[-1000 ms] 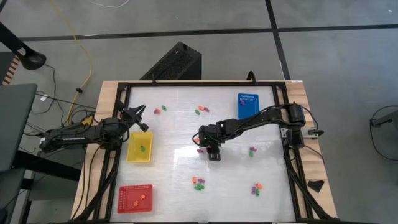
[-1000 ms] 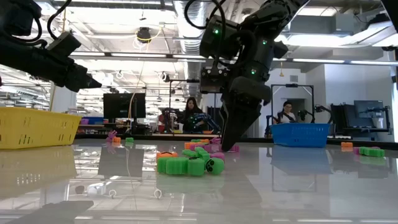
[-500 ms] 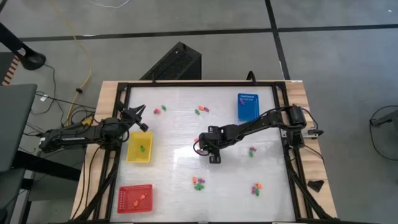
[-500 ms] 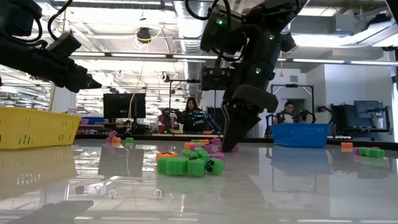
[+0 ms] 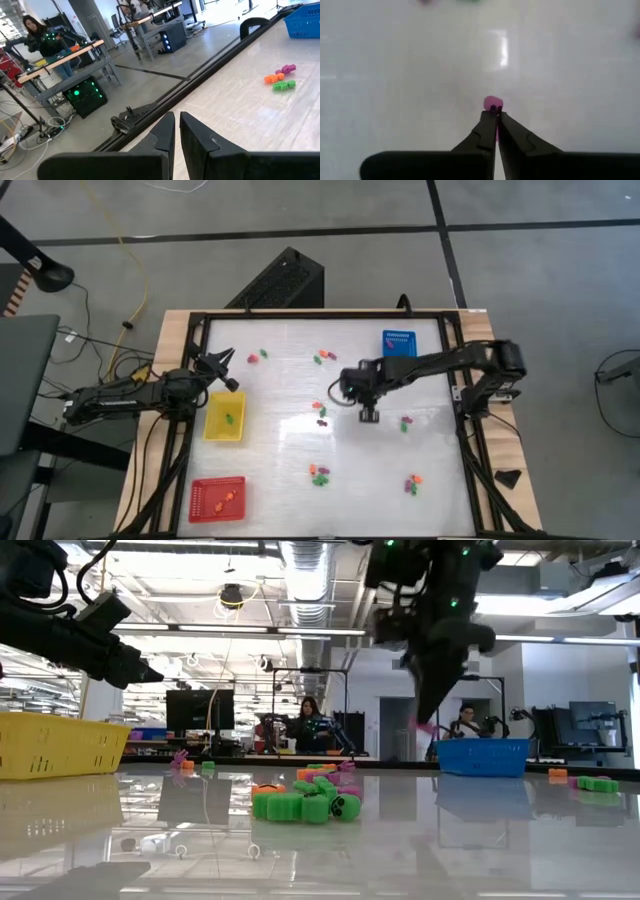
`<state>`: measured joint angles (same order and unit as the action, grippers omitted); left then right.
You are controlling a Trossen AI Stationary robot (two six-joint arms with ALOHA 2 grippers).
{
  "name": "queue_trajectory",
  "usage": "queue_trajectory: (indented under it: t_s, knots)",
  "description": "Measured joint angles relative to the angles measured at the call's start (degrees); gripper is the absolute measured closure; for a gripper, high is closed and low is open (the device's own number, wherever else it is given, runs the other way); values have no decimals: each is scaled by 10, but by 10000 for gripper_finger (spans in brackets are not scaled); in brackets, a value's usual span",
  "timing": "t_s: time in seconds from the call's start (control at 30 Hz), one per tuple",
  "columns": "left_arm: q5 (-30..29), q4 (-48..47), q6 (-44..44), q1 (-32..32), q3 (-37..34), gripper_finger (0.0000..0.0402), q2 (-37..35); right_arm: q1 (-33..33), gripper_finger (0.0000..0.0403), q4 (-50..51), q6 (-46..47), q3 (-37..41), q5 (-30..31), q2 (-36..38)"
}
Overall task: Sort Halloween decoration
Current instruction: Put the purple skeleton toy into the blue bin
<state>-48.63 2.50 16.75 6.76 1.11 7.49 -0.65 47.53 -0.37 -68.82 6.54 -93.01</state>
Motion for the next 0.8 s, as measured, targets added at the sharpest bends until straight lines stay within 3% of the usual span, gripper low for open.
queue_trajectory:
  t_s: [0.2,0.37,0.43,0.53,0.6,0.8]
  knots:
    - [0,0,0,0,0,384,0,-98,384,93,-3,-1,92,73]
    - [0,0,0,0,0,384,0,-202,368,126,-2,-1,101,98]
    - [0,0,0,0,0,384,0,-233,357,120,7,-1,73,101]
    - [0,0,0,0,0,384,0,-258,348,110,0,-1,-37,102]
    - [0,0,0,0,0,384,0,-254,346,105,5,-1,-80,102]
    - [0,0,0,0,0,384,0,-198,343,86,75,60,-92,102]
